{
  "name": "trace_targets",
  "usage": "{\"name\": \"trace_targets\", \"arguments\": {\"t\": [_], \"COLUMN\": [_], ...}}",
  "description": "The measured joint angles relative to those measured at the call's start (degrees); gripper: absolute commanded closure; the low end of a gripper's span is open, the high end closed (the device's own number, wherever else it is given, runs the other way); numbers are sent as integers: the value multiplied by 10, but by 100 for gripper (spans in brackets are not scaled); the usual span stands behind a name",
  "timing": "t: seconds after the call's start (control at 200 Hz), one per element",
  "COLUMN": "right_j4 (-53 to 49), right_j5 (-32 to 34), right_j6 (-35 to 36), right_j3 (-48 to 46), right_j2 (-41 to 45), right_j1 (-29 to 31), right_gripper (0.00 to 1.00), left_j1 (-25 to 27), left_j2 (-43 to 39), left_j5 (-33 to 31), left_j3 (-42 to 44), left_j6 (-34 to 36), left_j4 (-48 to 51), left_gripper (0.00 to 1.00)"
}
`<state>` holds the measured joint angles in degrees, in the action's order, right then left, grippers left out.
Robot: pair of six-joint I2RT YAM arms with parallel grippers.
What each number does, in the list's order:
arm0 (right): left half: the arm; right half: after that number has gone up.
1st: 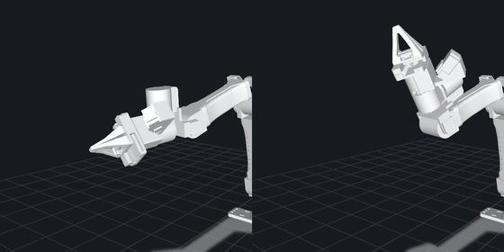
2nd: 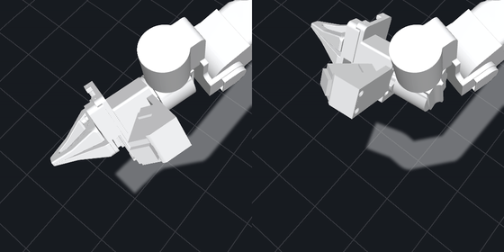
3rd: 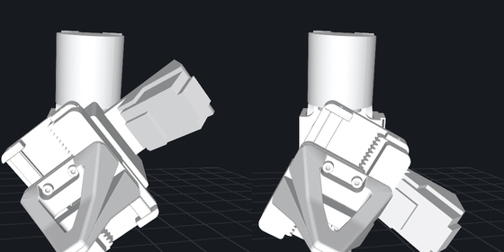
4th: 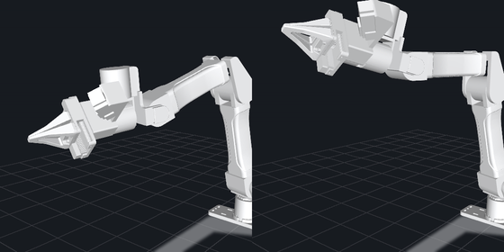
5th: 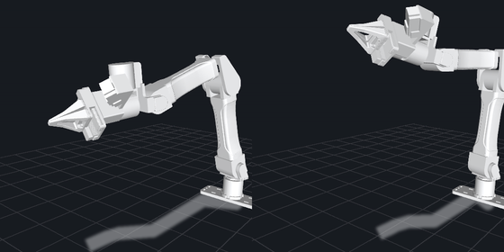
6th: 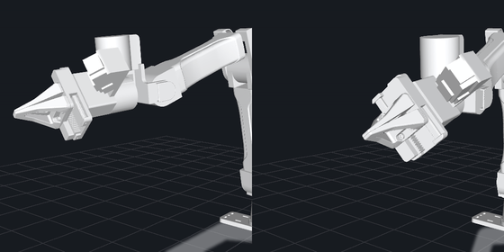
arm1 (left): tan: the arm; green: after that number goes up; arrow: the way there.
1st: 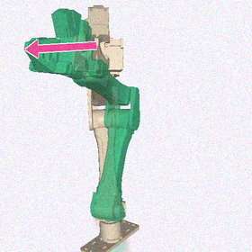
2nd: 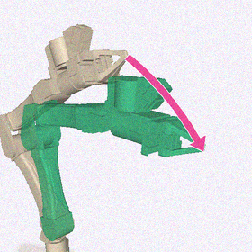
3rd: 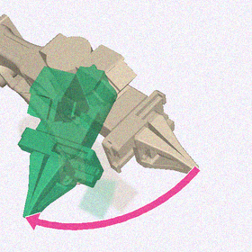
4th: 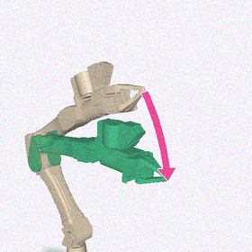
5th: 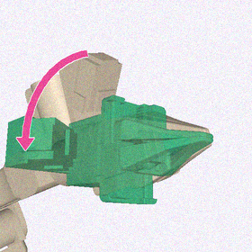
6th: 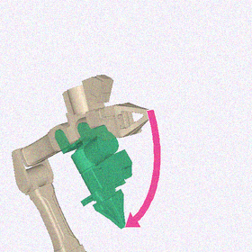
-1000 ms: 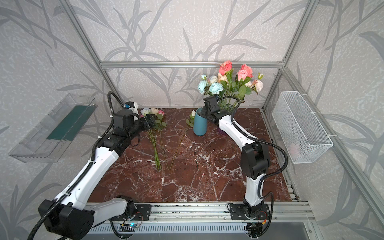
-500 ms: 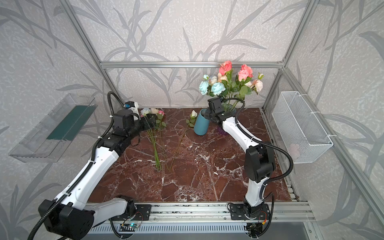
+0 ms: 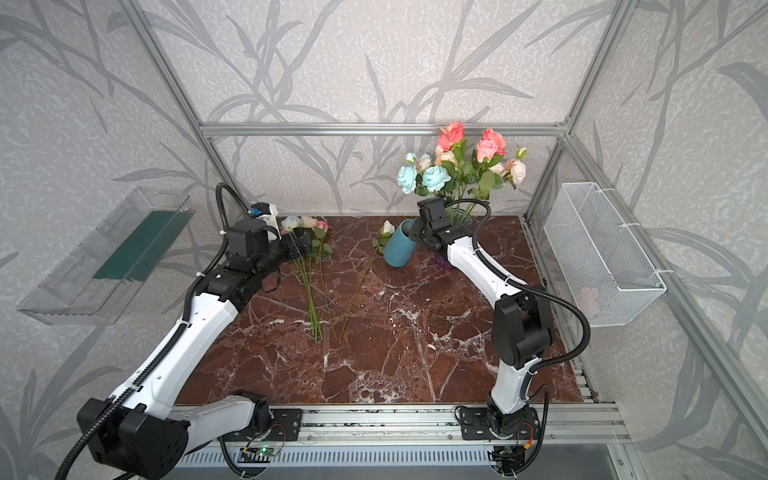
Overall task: Arrange the flowers into the vase
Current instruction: 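Lift and stand the teal cylinder vase upright with right gripper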
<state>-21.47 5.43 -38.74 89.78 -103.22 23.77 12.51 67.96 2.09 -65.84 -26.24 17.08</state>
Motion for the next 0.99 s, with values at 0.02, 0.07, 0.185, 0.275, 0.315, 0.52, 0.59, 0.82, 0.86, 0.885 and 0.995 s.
{"name": "trace_targets", "arguments": {"t": [0.02, 0.07, 0.185, 0.275, 0.315, 0.52, 0.59, 0.82, 0.86, 0.885, 0.995], "right_j4": [0, 0, 0, 0, -1, -5, -6, -10, -11, -12, -25], "right_j5": [0, -1, -5, -7, -9, -17, -18, -25, -25, -26, -27], "right_j6": [1, 3, 10, 13, 14, 20, 21, 23, 23, 24, 34], "right_j3": [-3, -7, -16, -23, -29, -56, -66, -104, -112, -118, -142], "right_j2": [2, 6, 13, 20, 24, 49, 59, 97, 105, 112, 143], "right_j1": [0, 0, 0, 0, 0, 1, 2, 5, 6, 6, 10], "right_gripper": [100, 100, 100, 100, 100, 100, 100, 100, 100, 100, 100], "left_j1": [0, 0, -1, -2, -2, -2, -2, -2, -2, -2, -2], "left_j2": [0, 1, 1, 3, 4, 7, 7, 9, 10, 10, 10], "left_j5": [0, 0, 0, 0, 0, 2, 3, 6, 6, 6, 9], "left_j3": [0, 0, 0, 0, 0, 0, 0, 0, 0, 0, 0], "left_j6": [0, 0, 0, 0, 0, 0, 0, 0, 0, 0, 0], "left_j4": [0, 0, 0, 0, 0, 0, 0, 0, 0, 0, 0], "left_gripper": [16, 16, 16, 17, 17, 17, 17, 17, 17, 17, 17]}}
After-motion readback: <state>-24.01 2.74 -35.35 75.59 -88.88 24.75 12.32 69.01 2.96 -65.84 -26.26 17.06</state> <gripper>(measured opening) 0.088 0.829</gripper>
